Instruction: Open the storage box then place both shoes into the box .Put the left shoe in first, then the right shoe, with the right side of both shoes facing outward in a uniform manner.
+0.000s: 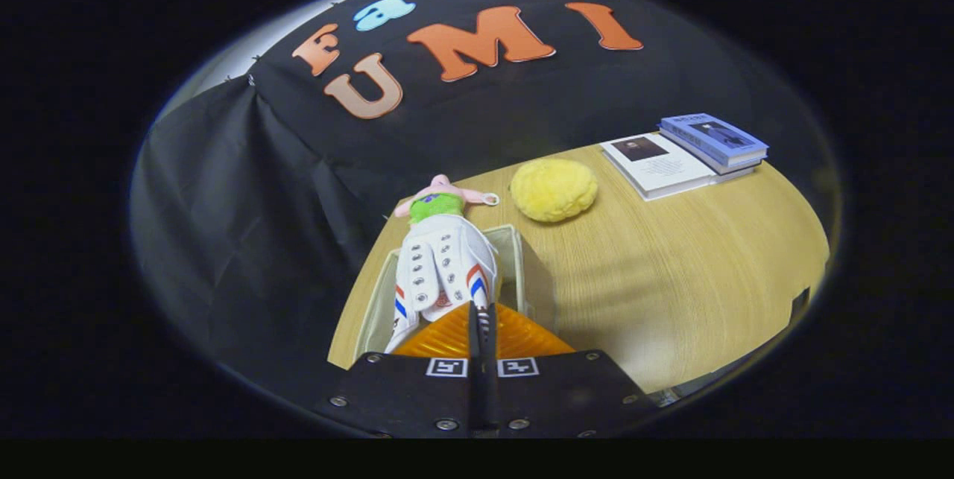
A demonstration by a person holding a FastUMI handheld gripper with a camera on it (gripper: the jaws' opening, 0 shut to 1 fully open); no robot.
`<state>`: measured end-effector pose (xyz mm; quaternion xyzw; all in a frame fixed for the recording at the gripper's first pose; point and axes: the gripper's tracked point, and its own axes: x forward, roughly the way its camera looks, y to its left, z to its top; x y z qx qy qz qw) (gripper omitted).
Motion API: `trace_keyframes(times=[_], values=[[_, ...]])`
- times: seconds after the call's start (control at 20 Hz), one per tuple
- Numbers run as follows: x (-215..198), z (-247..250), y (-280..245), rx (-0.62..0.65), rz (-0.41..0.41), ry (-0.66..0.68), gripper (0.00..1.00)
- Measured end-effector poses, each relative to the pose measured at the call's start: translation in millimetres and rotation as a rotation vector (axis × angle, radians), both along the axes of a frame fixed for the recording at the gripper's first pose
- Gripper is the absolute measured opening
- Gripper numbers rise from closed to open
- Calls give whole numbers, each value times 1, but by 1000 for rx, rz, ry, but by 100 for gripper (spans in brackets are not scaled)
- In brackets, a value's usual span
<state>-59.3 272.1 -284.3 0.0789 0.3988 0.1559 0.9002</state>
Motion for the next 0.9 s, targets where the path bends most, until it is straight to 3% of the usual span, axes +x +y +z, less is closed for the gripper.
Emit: trace_keyframes(times=[0.3, 0.5, 0.6, 0.85, 0.9], values=[[4, -16, -2, -81, -16, -7, 0], [1, -10, 14, -47, 15, 4, 5], [5, 14, 28, 29, 41, -26, 30], [29, 46, 9, -6, 67, -141, 94], [33, 51, 5, -8, 63, -157, 99]])
